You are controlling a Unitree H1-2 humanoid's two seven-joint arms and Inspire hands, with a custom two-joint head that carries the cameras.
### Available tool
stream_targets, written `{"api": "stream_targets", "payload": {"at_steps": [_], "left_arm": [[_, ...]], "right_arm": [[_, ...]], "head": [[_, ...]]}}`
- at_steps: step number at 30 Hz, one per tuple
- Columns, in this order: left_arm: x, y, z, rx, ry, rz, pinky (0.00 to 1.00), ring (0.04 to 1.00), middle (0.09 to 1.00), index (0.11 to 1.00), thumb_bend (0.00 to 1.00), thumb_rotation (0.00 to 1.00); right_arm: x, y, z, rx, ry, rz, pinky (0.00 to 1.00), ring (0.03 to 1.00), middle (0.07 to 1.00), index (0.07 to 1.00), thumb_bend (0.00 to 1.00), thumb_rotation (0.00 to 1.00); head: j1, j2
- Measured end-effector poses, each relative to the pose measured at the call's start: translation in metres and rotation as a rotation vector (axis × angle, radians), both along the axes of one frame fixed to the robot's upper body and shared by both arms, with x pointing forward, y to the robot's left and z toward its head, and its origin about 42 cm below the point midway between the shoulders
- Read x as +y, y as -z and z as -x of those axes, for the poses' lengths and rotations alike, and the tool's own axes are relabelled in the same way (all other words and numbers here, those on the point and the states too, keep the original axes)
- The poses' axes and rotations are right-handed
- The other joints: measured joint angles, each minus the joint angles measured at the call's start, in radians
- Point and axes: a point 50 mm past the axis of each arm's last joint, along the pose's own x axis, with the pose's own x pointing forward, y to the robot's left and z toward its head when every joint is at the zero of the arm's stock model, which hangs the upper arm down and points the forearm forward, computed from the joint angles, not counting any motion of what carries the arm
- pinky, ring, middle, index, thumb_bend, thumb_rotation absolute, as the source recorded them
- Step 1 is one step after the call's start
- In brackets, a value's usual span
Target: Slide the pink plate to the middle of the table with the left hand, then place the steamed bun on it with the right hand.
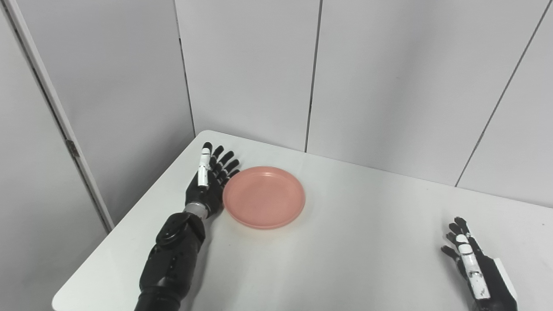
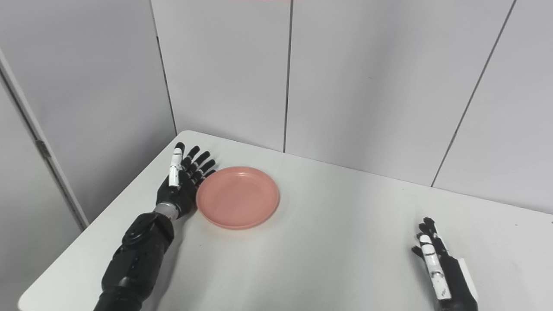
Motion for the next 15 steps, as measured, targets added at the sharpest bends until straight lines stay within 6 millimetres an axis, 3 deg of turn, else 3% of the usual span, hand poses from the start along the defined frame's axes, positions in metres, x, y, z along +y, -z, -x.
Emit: {"api": "stream_targets", "payload": {"at_steps": [9, 15], "left_arm": [[-0.051, 0.0, 0.005, 0.008, 0.164, -0.029, 0.94, 0.909, 0.925, 0.935, 0.58, 0.99], [-0.069, 0.0, 0.014, 0.01, 0.252, -0.024, 0.93, 0.912, 0.93, 0.941, 0.58, 0.97]], "right_arm": [[0.005, 0.002, 0.0, 0.002, 0.0, 0.01, 0.95, 0.944, 0.955, 0.971, 0.18, 1.0], [0.011, 0.003, 0.001, 0.001, 0.003, 0.009, 0.94, 0.939, 0.948, 0.963, 0.2, 1.0]], "head": [[-0.06, 0.012], [-0.136, 0.023]]}}
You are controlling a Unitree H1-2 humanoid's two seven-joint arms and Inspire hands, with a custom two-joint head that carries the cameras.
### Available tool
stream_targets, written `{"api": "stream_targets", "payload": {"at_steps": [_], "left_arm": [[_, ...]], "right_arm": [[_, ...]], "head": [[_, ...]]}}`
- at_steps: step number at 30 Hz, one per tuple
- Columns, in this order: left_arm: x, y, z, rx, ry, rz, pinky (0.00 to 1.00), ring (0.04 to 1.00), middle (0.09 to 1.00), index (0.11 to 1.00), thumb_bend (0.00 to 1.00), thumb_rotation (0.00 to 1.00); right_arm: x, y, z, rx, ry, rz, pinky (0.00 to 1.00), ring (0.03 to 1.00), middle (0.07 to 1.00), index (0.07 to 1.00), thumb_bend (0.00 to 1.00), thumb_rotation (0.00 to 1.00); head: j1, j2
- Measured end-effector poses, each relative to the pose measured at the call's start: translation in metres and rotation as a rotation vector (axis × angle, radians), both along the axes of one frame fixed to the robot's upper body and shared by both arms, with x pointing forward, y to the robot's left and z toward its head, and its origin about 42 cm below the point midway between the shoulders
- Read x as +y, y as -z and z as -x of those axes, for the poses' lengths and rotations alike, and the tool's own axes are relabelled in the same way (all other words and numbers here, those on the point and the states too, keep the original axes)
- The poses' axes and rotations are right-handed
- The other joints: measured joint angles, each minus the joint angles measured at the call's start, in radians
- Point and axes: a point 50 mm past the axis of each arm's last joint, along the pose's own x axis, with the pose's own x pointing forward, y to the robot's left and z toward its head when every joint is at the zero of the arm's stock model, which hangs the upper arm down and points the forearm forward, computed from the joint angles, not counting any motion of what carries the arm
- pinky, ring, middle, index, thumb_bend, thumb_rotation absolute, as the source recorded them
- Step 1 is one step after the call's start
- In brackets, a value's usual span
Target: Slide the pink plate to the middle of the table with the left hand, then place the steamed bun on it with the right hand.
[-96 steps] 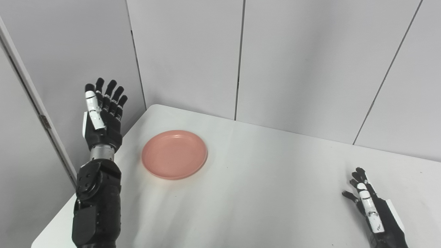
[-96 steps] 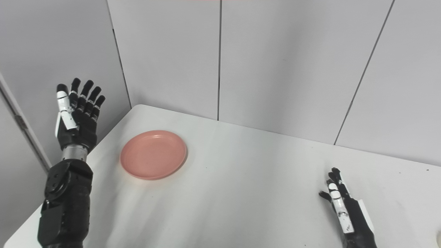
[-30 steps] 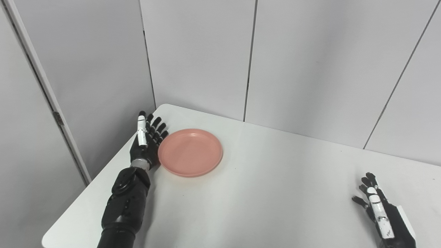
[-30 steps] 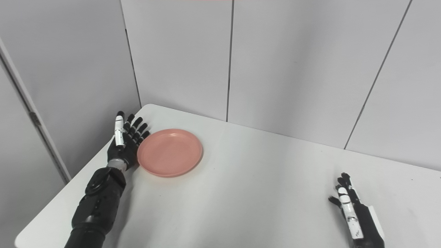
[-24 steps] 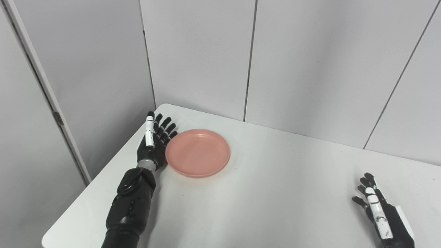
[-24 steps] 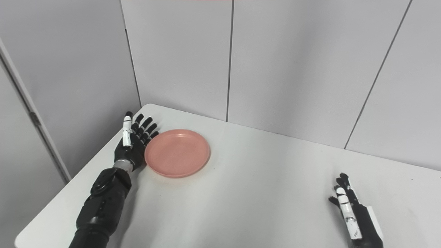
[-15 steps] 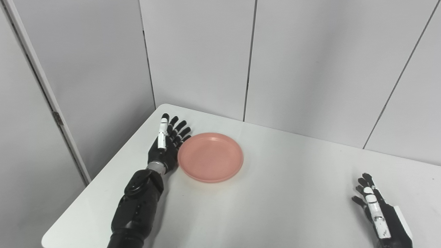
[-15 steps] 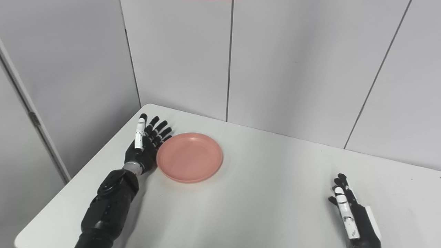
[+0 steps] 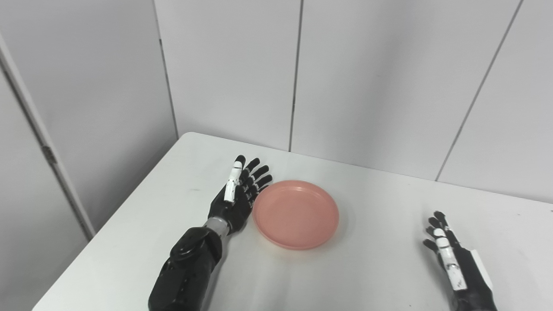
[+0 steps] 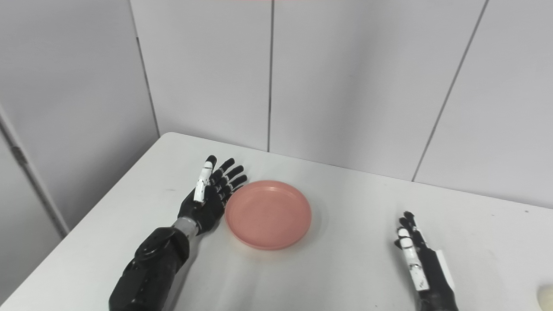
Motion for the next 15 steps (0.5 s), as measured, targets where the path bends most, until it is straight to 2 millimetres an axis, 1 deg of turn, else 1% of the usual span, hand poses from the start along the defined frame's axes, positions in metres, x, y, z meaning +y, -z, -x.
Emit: {"api": "stream_targets", "payload": {"at_steps": [2, 3, 5, 7, 9, 11, 15], "left_arm": [[-0.01, 0.0, 0.006, 0.007, 0.034, -0.004, 0.94, 0.921, 0.935, 0.946, 0.58, 0.99], [-0.016, -0.001, 0.009, 0.01, 0.054, -0.004, 0.95, 0.924, 0.937, 0.948, 0.57, 0.99], [-0.028, 0.0, 0.013, 0.017, 0.09, -0.003, 0.96, 0.94, 0.947, 0.959, 0.55, 1.0], [-0.039, 0.0, 0.016, 0.025, 0.133, 0.0, 0.99, 0.959, 0.963, 0.975, 0.53, 1.0], [-0.049, -0.001, 0.017, 0.025, 0.162, 0.006, 0.99, 0.962, 0.966, 0.975, 0.53, 1.0], [-0.057, 0.0, 0.019, 0.024, 0.192, 0.006, 0.99, 0.968, 0.974, 0.979, 0.52, 1.0], [-0.064, 0.002, 0.02, 0.024, 0.241, 0.003, 0.99, 0.972, 0.978, 0.986, 0.51, 1.0]], "right_arm": [[0.001, 0.001, 0.0, -0.002, 0.006, 0.015, 0.93, 0.938, 0.947, 0.961, 0.2, 1.0], [0.002, 0.001, 0.001, -0.004, 0.008, 0.019, 0.93, 0.939, 0.948, 0.963, 0.2, 1.0], [0.005, 0.001, 0.001, -0.004, 0.007, 0.028, 0.92, 0.937, 0.945, 0.959, 0.21, 1.0], [0.007, 0.001, 0.001, -0.005, 0.009, 0.03, 0.92, 0.93, 0.938, 0.953, 0.21, 1.0], [0.01, 0.002, 0.001, -0.007, 0.014, 0.037, 0.91, 0.925, 0.935, 0.95, 0.22, 1.0], [0.012, 0.002, 0.001, -0.01, 0.02, 0.044, 0.91, 0.924, 0.937, 0.952, 0.21, 1.0], [0.015, 0.002, 0.001, -0.012, 0.025, 0.055, 0.92, 0.927, 0.941, 0.954, 0.21, 1.0]], "head": [[-0.014, 0.002], [-0.04, 0.003], [-0.043, 0.003], [-0.08, 0.003], [-0.08, 0.003], [-0.115, 0.005], [-0.146, 0.009]]}}
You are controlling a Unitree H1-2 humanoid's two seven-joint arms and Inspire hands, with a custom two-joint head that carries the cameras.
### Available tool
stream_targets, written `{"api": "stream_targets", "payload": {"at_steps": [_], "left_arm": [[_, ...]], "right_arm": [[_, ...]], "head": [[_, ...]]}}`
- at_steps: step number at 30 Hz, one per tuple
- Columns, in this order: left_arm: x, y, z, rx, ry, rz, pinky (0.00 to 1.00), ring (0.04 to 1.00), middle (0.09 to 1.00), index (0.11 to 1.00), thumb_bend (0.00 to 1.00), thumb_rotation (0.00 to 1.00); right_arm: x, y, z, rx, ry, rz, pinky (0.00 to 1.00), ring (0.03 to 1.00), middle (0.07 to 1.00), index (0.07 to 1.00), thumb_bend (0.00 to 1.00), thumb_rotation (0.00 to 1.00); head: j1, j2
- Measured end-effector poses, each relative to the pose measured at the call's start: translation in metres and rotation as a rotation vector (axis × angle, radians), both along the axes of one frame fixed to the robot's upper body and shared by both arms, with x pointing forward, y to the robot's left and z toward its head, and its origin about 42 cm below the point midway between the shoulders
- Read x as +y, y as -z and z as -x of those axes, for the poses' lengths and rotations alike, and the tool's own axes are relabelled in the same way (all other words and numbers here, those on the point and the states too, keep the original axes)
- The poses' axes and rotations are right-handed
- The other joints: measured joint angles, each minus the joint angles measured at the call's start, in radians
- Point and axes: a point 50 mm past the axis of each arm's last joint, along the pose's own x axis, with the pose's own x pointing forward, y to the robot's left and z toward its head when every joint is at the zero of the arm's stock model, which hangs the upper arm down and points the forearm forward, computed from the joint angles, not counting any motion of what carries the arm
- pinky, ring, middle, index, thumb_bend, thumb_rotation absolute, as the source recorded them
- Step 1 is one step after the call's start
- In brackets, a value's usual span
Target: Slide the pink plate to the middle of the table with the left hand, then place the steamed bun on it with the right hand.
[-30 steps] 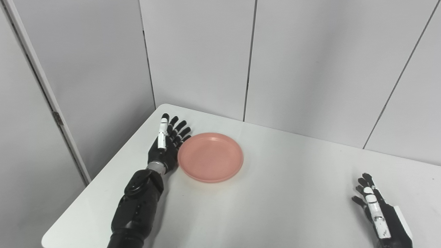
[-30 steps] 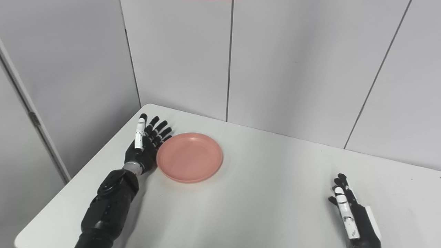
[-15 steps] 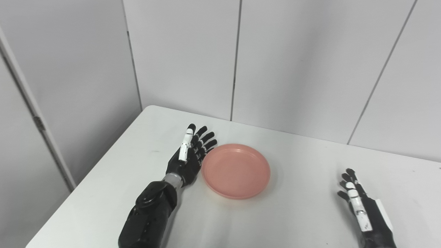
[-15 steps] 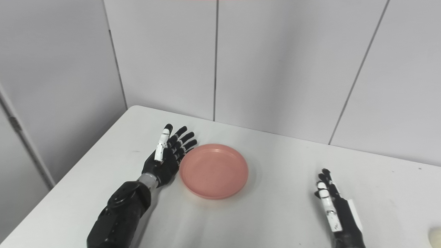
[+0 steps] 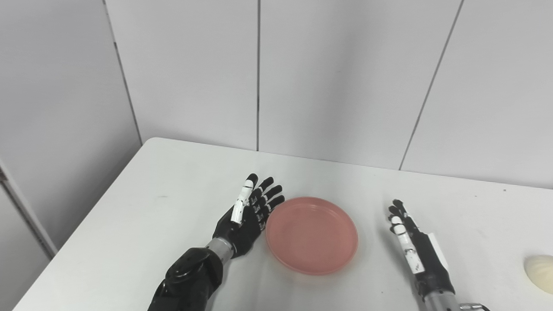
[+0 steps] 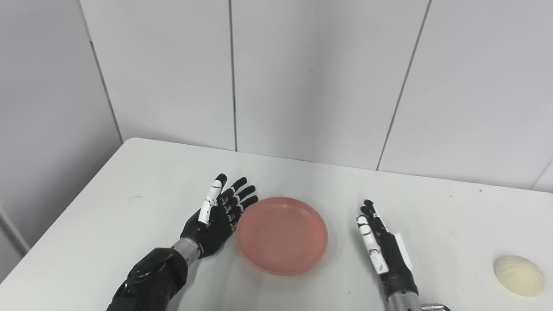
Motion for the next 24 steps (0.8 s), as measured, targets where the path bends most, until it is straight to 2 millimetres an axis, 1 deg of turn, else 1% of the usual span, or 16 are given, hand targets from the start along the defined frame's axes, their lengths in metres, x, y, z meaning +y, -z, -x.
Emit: {"api": "stream_targets", "payload": {"at_steps": [4, 5, 7, 9, 12, 19, 20, 23, 24], "left_arm": [[-0.006, 0.002, 0.001, -0.009, 0.05, -0.002, 0.96, 0.953, 0.962, 0.975, 0.54, 1.0], [-0.009, 0.003, 0.002, -0.012, 0.066, -0.004, 0.96, 0.952, 0.962, 0.974, 0.54, 1.0], [-0.012, 0.003, 0.003, -0.015, 0.089, -0.005, 0.96, 0.952, 0.961, 0.975, 0.55, 1.0], [-0.013, 0.004, 0.005, -0.018, 0.108, -0.002, 0.95, 0.942, 0.953, 0.968, 0.55, 1.0], [-0.014, 0.005, 0.007, -0.021, 0.119, 0.001, 0.96, 0.945, 0.955, 0.969, 0.55, 1.0], [-0.013, 0.007, 0.012, -0.027, 0.141, 0.005, 0.96, 0.949, 0.961, 0.971, 0.56, 0.99], [-0.013, 0.007, 0.012, -0.027, 0.142, 0.005, 0.96, 0.95, 0.961, 0.971, 0.56, 0.99], [-0.012, 0.007, 0.012, -0.027, 0.138, 0.006, 0.97, 0.953, 0.963, 0.974, 0.55, 1.0], [-0.011, 0.007, 0.012, -0.027, 0.136, 0.007, 0.97, 0.955, 0.964, 0.975, 0.55, 1.0]], "right_arm": [[0.004, 0.0, 0.0, -0.003, 0.011, 0.009, 0.91, 0.919, 0.934, 0.951, 0.2, 1.0], [0.005, 0.0, 0.0, -0.004, 0.012, 0.014, 0.91, 0.919, 0.934, 0.951, 0.2, 1.0], [0.007, 0.0, 0.0, -0.005, 0.011, 0.015, 0.9, 0.918, 0.933, 0.948, 0.21, 1.0], [0.009, -0.001, 0.001, -0.006, 0.01, 0.014, 0.91, 0.918, 0.933, 0.948, 0.22, 1.0], [0.011, 0.0, 0.001, -0.008, 0.017, 0.009, 0.9, 0.918, 0.932, 0.946, 0.23, 1.0], [0.015, 0.0, 0.001, -0.012, 0.031, 0.012, 0.9, 0.912, 0.924, 0.935, 0.27, 1.0], [0.016, 0.0, 0.001, -0.012, 0.035, 0.009, 0.9, 0.912, 0.924, 0.934, 0.27, 1.0], [0.017, 0.0, 0.001, -0.018, 0.05, -0.003, 0.89, 0.903, 0.913, 0.921, 0.27, 1.0], [0.016, -0.001, 0.001, -0.022, 0.057, -0.003, 0.87, 0.894, 0.911, 0.92, 0.31, 1.0]], "head": [[-0.028, 0.003], [-0.028, 0.003], [-0.052, 0.006], [-0.052, 0.006], [-0.081, 0.009], [-0.101, 0.009], [-0.123, 0.006], [-0.135, 0.005], [-0.162, -0.001]]}}
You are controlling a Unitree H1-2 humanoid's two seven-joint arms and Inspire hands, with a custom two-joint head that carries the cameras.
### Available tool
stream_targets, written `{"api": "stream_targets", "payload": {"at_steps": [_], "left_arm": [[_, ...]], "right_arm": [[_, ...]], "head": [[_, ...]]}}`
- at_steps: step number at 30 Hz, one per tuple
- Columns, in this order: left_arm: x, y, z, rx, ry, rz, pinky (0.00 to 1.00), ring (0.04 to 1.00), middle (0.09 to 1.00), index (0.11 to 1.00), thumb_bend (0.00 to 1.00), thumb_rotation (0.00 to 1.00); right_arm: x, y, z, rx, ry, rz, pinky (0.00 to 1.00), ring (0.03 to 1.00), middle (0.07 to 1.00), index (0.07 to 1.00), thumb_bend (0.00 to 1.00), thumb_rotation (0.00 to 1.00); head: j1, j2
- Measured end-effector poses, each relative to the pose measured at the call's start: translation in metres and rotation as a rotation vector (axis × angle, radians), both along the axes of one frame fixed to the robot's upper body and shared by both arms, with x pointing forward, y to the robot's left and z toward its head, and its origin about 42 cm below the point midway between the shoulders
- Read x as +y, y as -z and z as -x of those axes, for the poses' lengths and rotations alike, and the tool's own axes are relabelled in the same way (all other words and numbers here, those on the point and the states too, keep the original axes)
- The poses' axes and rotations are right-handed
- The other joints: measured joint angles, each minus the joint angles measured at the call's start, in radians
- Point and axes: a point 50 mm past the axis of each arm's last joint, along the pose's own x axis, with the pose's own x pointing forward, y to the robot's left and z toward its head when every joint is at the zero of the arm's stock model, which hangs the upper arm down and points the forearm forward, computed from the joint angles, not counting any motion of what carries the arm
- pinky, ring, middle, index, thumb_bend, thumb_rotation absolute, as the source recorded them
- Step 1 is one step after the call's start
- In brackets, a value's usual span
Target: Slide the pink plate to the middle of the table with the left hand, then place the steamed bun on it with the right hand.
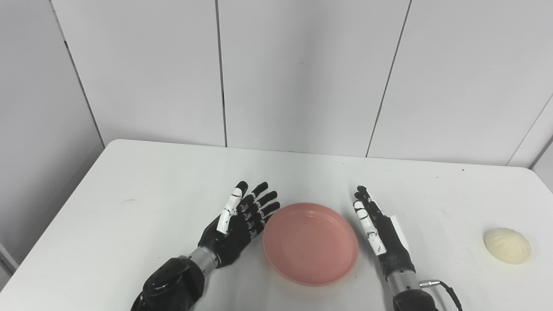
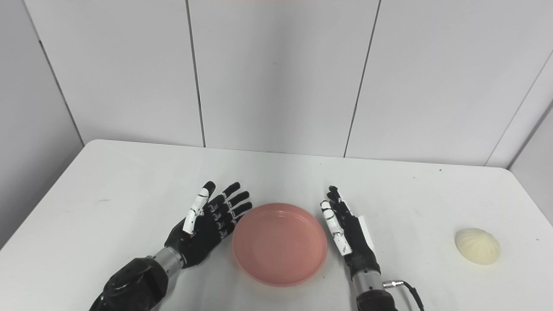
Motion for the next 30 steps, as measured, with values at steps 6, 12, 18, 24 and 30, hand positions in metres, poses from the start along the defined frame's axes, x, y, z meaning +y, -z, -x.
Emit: {"api": "stream_targets", "payload": {"at_steps": [6, 12, 18, 24, 30], "left_arm": [[0.007, 0.001, 0.004, -0.002, -0.023, 0.008, 0.97, 0.951, 0.961, 0.971, 0.55, 1.0], [0.018, 0.003, 0.004, 0.001, -0.04, 0.013, 0.95, 0.934, 0.949, 0.959, 0.56, 0.99], [0.031, 0.007, 0.003, -0.011, -0.034, 0.012, 0.94, 0.922, 0.94, 0.955, 0.58, 0.96], [0.04, 0.01, -0.001, -0.032, -0.027, 0.02, 0.93, 0.914, 0.928, 0.939, 0.59, 0.93], [0.045, 0.011, -0.002, -0.027, -0.04, 0.038, 0.93, 0.908, 0.922, 0.927, 0.6, 0.92]], "right_arm": [[-0.001, -0.003, 0.001, -0.059, 0.01, 0.115, 0.78, 0.851, 0.889, 0.903, 0.43, 0.93], [0.002, -0.032, 0.006, -0.197, 0.049, 0.235, 0.79, 0.874, 0.907, 0.92, 0.59, 0.9], [-0.014, -0.058, 0.005, -0.303, 0.122, 0.352, 0.69, 0.813, 0.884, 0.93, 0.81, 0.84], [-0.035, -0.079, 0.007, -0.359, 0.234, 0.514, 0.61, 0.748, 0.852, 0.907, 0.89, 0.75], [-0.044, -0.111, 0.01, -0.402, 0.292, 0.573, 0.64, 0.759, 0.834, 0.908, 0.9, 0.65]], "head": [[-0.062, -0.012], [-0.123, -0.032], [-0.192, -0.052], [-0.21, -0.058], [-0.261, -0.072]]}}
